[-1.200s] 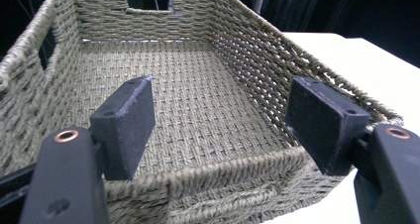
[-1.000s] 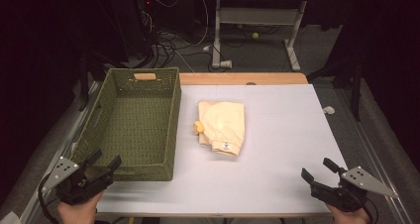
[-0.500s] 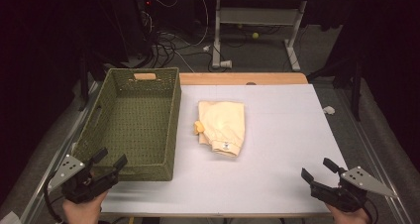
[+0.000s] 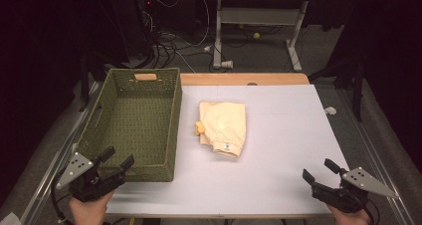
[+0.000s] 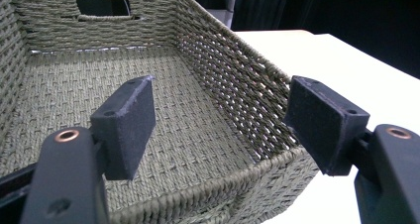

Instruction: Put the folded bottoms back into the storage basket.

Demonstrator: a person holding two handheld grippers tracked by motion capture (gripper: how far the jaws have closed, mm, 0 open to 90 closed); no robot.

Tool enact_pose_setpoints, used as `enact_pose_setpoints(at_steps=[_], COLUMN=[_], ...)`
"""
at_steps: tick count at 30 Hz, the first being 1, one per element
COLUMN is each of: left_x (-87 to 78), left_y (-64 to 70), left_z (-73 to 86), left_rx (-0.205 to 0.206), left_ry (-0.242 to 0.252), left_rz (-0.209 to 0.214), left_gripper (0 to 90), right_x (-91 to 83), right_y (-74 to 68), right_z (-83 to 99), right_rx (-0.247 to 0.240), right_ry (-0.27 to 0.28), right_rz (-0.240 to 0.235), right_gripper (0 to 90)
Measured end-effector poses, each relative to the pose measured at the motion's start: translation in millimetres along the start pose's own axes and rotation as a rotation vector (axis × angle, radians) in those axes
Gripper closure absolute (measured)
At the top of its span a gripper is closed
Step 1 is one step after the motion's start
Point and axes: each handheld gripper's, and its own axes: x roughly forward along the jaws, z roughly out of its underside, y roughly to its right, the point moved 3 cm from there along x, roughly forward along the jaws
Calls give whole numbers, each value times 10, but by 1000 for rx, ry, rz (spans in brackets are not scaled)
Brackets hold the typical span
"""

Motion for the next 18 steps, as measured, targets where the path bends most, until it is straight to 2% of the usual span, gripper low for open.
enact_pose_setpoints(at_steps=[9, 16, 18], left_x=[21, 73, 87], left_y=[30, 87, 112], left_z=[-18, -38, -40], left_rx=[9, 29, 47], left_ry=[-1, -10, -17], left_rz=[11, 29, 27], left_gripper=[259, 260, 260], right_x=[3, 3, 3], right_y=[-4, -3, -3], right_z=[2, 2, 2], right_rx=[-1, -1, -1], right_ry=[-3, -3, -3], right_rz=[-4, -4, -5], right_gripper=[194, 194, 194])
